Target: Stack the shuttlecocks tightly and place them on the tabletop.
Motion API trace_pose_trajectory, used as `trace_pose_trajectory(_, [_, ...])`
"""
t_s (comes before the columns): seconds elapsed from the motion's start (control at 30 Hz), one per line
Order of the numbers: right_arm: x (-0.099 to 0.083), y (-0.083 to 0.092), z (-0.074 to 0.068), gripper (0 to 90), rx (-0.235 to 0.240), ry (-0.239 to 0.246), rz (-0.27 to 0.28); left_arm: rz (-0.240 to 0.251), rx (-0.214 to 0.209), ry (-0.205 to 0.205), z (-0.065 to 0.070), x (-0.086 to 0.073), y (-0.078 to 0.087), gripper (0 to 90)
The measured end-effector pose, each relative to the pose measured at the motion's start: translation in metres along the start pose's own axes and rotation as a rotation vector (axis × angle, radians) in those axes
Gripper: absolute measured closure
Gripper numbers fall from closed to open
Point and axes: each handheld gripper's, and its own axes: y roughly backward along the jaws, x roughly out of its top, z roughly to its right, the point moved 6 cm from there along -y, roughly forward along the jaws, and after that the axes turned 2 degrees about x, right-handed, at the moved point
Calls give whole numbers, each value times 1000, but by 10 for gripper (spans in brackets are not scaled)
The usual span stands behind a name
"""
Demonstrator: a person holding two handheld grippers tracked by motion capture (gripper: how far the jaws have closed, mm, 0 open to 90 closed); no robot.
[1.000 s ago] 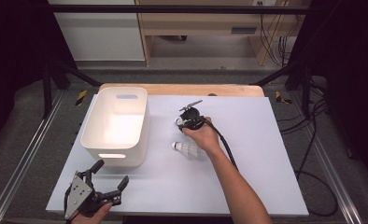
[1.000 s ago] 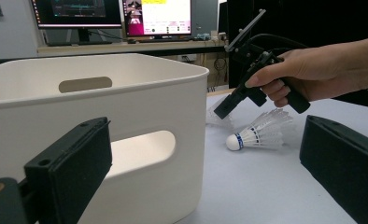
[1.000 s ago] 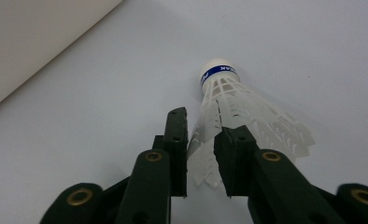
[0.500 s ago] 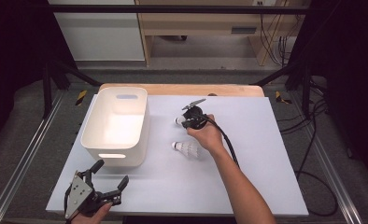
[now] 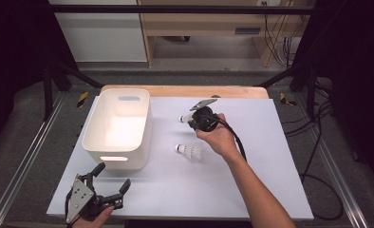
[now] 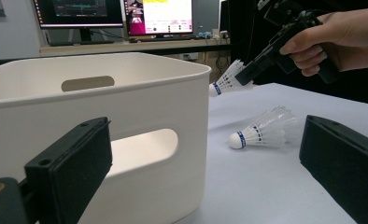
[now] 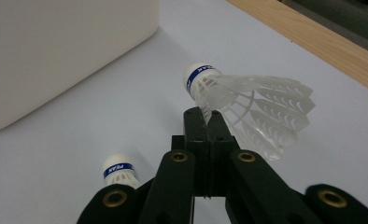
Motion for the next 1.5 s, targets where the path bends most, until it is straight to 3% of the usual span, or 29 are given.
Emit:
trace_pose_trajectory(0.53, [3, 25, -1, 900, 3, 37, 40, 4, 3, 0, -2, 0, 0, 24])
trace_pose_trajectory(0.93, [1, 47, 2, 900, 2, 38, 81, 3, 8, -2, -3, 0, 1, 24])
trace_pose_trajectory(1.23, [-9, 64, 3, 900, 1, 45, 106, 1, 11, -8, -4, 0, 1, 24])
trace_pose_trajectory(1.5, [-36, 98, 10, 900, -9, 25, 161, 5, 13, -2, -4, 0, 1, 15])
